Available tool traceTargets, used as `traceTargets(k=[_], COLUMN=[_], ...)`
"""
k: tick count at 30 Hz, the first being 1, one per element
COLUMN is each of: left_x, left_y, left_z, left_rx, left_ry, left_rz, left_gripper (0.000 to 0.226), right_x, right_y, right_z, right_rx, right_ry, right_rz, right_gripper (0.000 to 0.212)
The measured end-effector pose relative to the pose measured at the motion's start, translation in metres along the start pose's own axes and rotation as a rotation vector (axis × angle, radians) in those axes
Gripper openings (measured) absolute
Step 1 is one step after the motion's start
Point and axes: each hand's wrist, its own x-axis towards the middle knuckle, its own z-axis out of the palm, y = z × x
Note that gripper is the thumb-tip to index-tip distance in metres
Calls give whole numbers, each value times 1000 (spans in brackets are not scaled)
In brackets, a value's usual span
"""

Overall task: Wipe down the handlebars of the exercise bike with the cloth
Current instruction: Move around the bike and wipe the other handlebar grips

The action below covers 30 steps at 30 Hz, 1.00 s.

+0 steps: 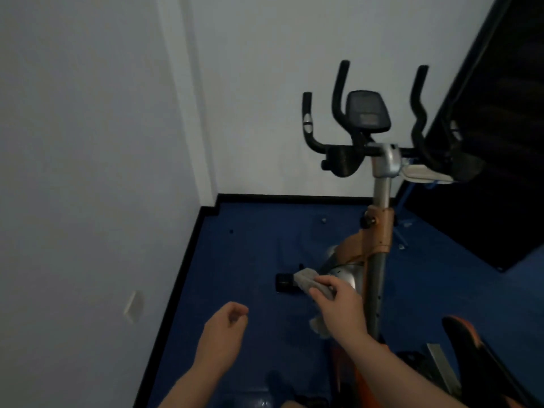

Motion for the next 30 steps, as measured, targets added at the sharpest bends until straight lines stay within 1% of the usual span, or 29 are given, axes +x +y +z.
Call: traceTargets(k=[2, 4, 8, 10, 12, 14, 16, 19, 22, 23, 24, 26, 28, 30], left_x=[17, 37, 98, 133, 166, 199, 231, 270, 287, 290, 294, 304, 314, 320], left_y=[0, 3, 23, 49, 84, 124, 167, 222, 246, 248, 249, 250, 253, 258], left_z=[8, 9, 7, 10, 18, 27, 37, 51, 63, 68, 72, 80, 88, 94], left_rx=[-6, -8, -25, -38, -40, -23, -28, -140, -215, -222, -233, -270, -298, -290], left_ry=[-64, -95, -74, -54, -67, -105, -104, -38, -34, -40, -43, -29, -27, -61], left_rz=[-5, -17, 33, 94, 156, 230, 315, 402, 419, 422, 419, 410, 415, 423], left_gripper=[19, 16, 19, 22, 21, 18, 16, 18, 19, 19, 20, 21, 22, 21], right_x=[16, 33, 87, 124, 162, 200, 239, 296, 329, 331, 328, 314, 306, 301], right_y=[0, -2, -9, -22, -42, -62, -76, -96, -101, -97, -91, -80, -66, -60], right_z=[-3, -5, -15, -25, -40, -57, -72, -79, -56, -44, -34, -25, -31, -49], right_rx=[22, 35, 89, 148, 183, 175, 118, -23, -154, -195, -213, -179, -177, -198], right_ry=[52, 90, 229, 321, 417, 486, 518, 470, 331, 314, 334, 379, 326, 220], right_rz=[31, 39, 20, -39, -121, -195, -275, -361, -347, -343, -350, -392, -439, -444], right_gripper=[23, 23, 23, 21, 16, 14, 12, 12, 20, 22, 24, 26, 25, 22])
